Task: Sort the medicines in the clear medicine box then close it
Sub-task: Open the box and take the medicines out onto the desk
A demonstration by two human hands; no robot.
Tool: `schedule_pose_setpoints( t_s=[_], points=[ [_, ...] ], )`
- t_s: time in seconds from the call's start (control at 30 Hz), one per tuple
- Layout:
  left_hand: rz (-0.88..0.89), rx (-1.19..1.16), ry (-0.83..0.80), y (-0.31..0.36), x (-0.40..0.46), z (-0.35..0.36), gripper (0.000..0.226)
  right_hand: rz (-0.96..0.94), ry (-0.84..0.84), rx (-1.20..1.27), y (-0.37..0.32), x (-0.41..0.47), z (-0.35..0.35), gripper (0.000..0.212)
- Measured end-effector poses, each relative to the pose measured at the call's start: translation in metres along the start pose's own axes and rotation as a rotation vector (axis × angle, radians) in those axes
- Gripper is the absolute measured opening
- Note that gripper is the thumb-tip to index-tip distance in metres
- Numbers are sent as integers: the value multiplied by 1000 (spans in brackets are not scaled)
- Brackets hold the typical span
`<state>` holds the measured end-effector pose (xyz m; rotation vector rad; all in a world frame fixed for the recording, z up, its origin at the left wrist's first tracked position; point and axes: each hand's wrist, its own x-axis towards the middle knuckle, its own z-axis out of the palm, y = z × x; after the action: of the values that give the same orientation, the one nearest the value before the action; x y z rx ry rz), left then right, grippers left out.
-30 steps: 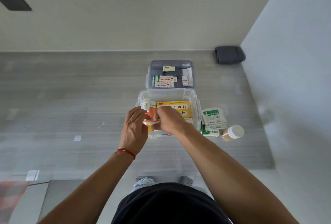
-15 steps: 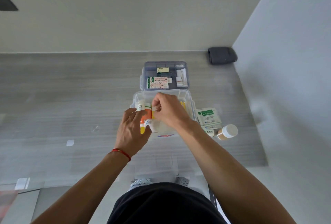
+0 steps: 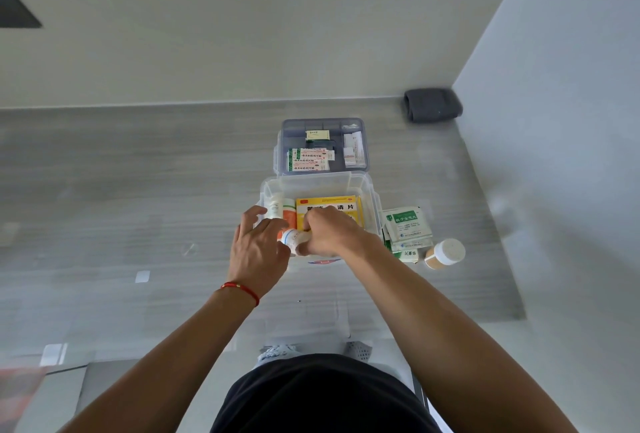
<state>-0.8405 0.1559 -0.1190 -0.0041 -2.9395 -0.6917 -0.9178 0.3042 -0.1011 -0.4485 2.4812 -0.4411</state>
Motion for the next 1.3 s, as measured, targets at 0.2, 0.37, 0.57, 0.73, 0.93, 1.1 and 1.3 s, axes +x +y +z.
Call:
schedule_pose_setpoints(
  t_s=[0.2, 0.37, 0.57, 0.73, 0.93, 1.1, 1.3],
  points=[
    [12, 5, -72, 3, 5, -7, 46, -5, 43, 244, 12, -7, -20, 34],
    [69, -18, -63, 25, 13, -11, 50, -4, 243, 585, 33, -36, -42, 30],
    [30, -344, -122, 69, 15, -5, 44, -31, 336, 743, 59, -81, -44, 43],
    [132, -309, -230, 76, 11, 5, 51, 35, 533, 610, 100, -119, -26, 32],
    [120, -253, -147, 60, 6, 10, 34, 354, 532, 473, 154, -149, 33, 41],
    [87, -243, -199, 48, -1, 13, 32, 382, 525, 393, 158, -138, 63, 36],
    [50, -217, -193, 37, -6, 14, 23, 286, 506, 146, 149, -135, 66, 49]
  ],
)
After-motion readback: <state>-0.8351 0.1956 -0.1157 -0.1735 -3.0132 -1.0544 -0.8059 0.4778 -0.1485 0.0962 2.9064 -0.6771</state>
